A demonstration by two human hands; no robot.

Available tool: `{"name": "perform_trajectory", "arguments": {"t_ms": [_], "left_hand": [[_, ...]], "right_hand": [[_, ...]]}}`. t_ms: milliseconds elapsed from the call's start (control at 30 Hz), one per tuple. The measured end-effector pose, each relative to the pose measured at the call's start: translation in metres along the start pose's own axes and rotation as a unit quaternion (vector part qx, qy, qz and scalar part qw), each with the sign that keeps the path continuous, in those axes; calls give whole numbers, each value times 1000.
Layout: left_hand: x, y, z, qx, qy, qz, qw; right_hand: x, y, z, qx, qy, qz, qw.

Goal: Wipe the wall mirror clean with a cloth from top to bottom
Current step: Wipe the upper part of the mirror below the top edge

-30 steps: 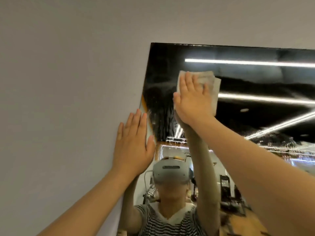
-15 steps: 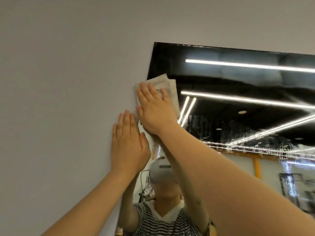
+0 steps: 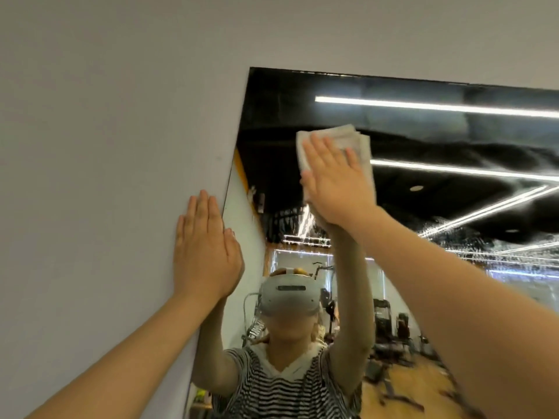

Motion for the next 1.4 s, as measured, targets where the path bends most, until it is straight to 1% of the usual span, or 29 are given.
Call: {"name": "perform_trajectory", "arguments": {"t_ms": [133, 233, 333, 433, 500, 700, 867, 1000, 1133, 1200, 1233, 1300, 1400], "left_hand": [[0, -1, 1, -2, -2, -2, 1000], [-1, -1, 1, -3, -1, -2, 1000], [0, -1, 0, -4, 2, 0, 1000], [0, -1, 0, -7, -1, 6, 1000], [1, -1, 0, -7, -4, 11, 1000], [0, -1, 0, -7, -17, 13, 1000], [1, -1, 0, -6, -20, 2, 1000], [3, -1, -2, -3, -21, 3, 1000], [2, -1, -3, 1, -20, 7, 1000], [0, 1, -4, 6, -36, 0, 999], [-1, 0, -5, 17, -47, -14, 999], [-3, -7, -12, 64, -56, -46, 995], [-3, -29, -26, 150, -22, -86, 985]], "right_hand": [[-11, -15, 69, 68, -6, 0, 998], [-18, -27, 102, 117, 4, 8, 993], [-17, -28, 109, 160, 19, 16, 987], [-14, -23, 100, 226, 52, 30, 972], [-13, -18, 92, 240, 60, 32, 968], [-13, 0, 50, 183, 57, 34, 981], [-5, 22, -22, 124, 55, 33, 990], [7, 22, -81, 60, 31, 42, 997], [10, 20, -95, 35, 37, 27, 998], [9, 19, -96, 24, 40, 13, 999], [9, 19, -97, 19, 44, 2, 999], [9, 17, -99, 16, 51, -25, 998], [8, 11, -104, 11, 52, -47, 997]]}}
Point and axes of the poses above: each hand's wrist, its own y-axis towards the middle knuckle, its own x-axis out of the palm, z = x × y, the point moved 6 cm from there along y, towards the middle knuckle, and after that the axes turned 6 degrees about x, right-handed, at the moved point
